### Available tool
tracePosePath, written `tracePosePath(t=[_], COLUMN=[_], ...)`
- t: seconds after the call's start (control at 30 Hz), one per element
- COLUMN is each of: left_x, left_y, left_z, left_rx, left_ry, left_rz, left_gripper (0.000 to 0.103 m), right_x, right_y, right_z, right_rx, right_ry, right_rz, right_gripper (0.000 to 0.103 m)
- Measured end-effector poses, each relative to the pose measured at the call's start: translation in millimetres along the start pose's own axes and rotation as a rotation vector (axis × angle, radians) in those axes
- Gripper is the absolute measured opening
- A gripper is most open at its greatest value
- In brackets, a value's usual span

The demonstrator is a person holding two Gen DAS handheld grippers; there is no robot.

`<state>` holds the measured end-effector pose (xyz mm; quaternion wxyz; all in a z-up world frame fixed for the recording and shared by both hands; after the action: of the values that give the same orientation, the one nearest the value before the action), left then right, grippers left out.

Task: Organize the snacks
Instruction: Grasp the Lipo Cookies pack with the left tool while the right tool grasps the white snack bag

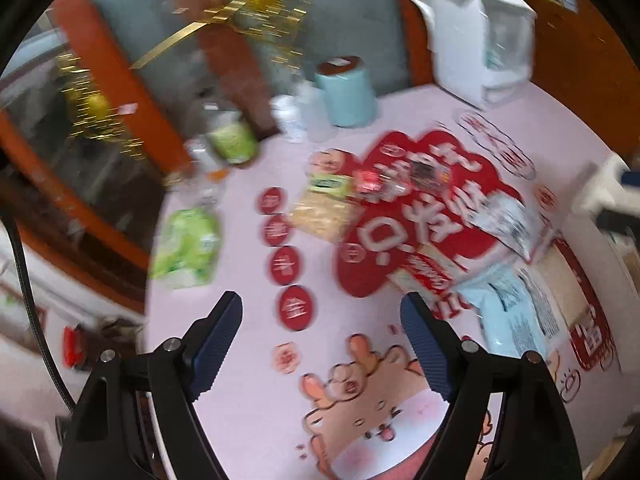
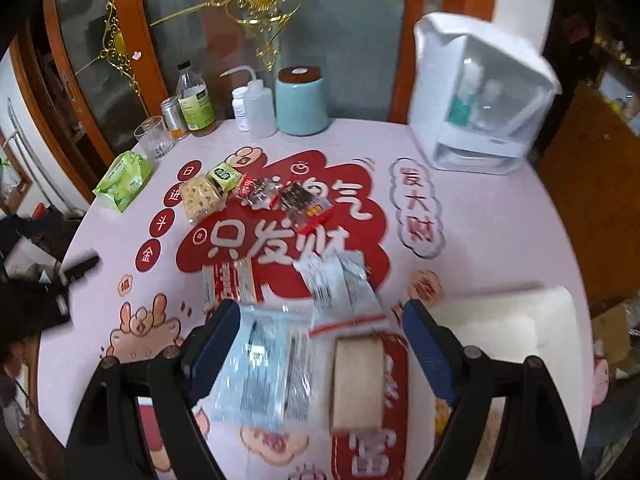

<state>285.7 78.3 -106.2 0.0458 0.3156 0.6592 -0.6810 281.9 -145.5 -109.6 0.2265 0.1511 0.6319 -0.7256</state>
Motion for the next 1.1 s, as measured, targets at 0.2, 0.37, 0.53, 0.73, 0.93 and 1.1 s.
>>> tracePosePath(t=[0.2, 0.37, 0.53, 0.73, 0.93, 1.1], left_x=[-1.6, -5.0, -6.9, -10.2, -13.1, -12.0], left_y=[82.3, 137.1, 165.1, 184.8, 194.4, 200.7], left_z=[38.1, 50.2, 58.3, 71.2, 76.0, 77.1], left_rx=[0.111, 0.147, 0.210, 0.212, 0.227, 0.234], left_ry=[0.153, 0.210, 0.248, 0.321, 0.364, 0.391], left_rz=[-0.151, -0.248, -0.301, -0.333, -0.341, -0.359], left_gripper=[0.080, 0.080, 0.080, 0.080, 0.080, 0.079], right_x=[-23.1, -16.3, -3.1, 7.2, 9.5, 8.2], right_y=[73.8, 137.0, 174.7, 195.0, 203.2, 205.1], right_z=[-14.9, -15.5, -13.5, -14.8, -4.6, -9.4], right_rx=[-0.053, -0.010, 0.018, -0.009, -0.041, -0.004], right_ry=[-0.042, -0.073, -0.101, -0.087, 0.006, -0.023], right_rz=[-0.139, -0.275, -0.368, -0.422, -0.456, -0.454], right_gripper=[0.084, 0.084, 0.084, 0.084, 0.085, 0.081])
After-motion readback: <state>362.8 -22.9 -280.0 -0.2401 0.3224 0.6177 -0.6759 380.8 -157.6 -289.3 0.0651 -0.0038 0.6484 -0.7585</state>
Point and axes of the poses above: each gripper's, at about its wrist camera, not at the fingertips, and y roughly the way its jaws point, z to its right, x to its underside, the point moved 4 cm from there along y, roughly the way its jaws point, and after that the axes turned 11 degrees about x, right-handed, at the moved point
